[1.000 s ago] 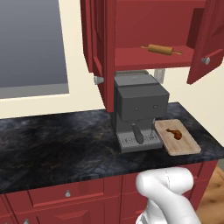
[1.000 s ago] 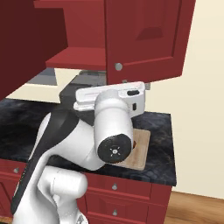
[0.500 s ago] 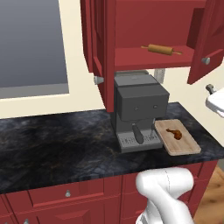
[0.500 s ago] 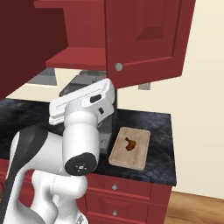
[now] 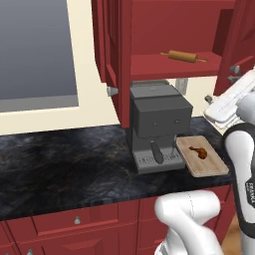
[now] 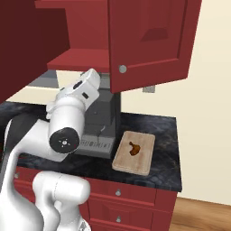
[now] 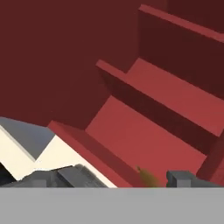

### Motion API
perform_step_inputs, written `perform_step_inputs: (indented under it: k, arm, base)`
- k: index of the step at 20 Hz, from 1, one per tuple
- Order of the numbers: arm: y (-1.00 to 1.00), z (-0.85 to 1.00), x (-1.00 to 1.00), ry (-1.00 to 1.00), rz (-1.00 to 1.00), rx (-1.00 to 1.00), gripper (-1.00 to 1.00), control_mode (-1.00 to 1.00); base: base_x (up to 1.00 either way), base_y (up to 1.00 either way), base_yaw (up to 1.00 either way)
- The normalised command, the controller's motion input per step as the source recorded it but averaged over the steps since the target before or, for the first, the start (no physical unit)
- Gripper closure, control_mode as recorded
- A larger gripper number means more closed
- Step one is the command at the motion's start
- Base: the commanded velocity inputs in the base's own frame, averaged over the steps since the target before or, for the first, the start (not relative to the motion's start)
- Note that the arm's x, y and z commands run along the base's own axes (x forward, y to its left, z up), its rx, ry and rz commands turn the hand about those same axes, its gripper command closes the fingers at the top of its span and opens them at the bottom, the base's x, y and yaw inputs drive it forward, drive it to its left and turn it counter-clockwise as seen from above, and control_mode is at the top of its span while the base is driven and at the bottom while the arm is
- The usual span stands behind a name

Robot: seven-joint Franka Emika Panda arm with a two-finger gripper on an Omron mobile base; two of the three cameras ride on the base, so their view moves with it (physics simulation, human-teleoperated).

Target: Open the cabinet, retrieve the rolling pin, and place it next to the meat on the cutting board to prepare for tenderizing.

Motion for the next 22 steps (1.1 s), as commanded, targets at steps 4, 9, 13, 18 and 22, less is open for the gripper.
perform_step_inputs:
  k: [4,9,13,18,22]
  arm:
    - [0.09,-0.08,0.54,0.14,-0.14,-0.20,-1.00,-1.00]
    - [-0.01,0.00,0.46,0.18,-0.18,-0.21,-1.00,-1.00]
    - [0.00,0.00,0.42,0.16,-0.19,-0.24,-1.00,-1.00]
    - [-0.09,0.07,0.39,0.09,-0.18,-0.20,-1.00,-1.00]
    - [-0.20,0.11,0.33,0.04,-0.17,-0.17,-1.00,-1.00]
  base:
    - [0.00,0.00,0.00]
    - [0.00,0.00,0.00]
    - [0.00,0.00,0.00]
    - [0.00,0.00,0.00]
    - [0.00,0.00,0.00]
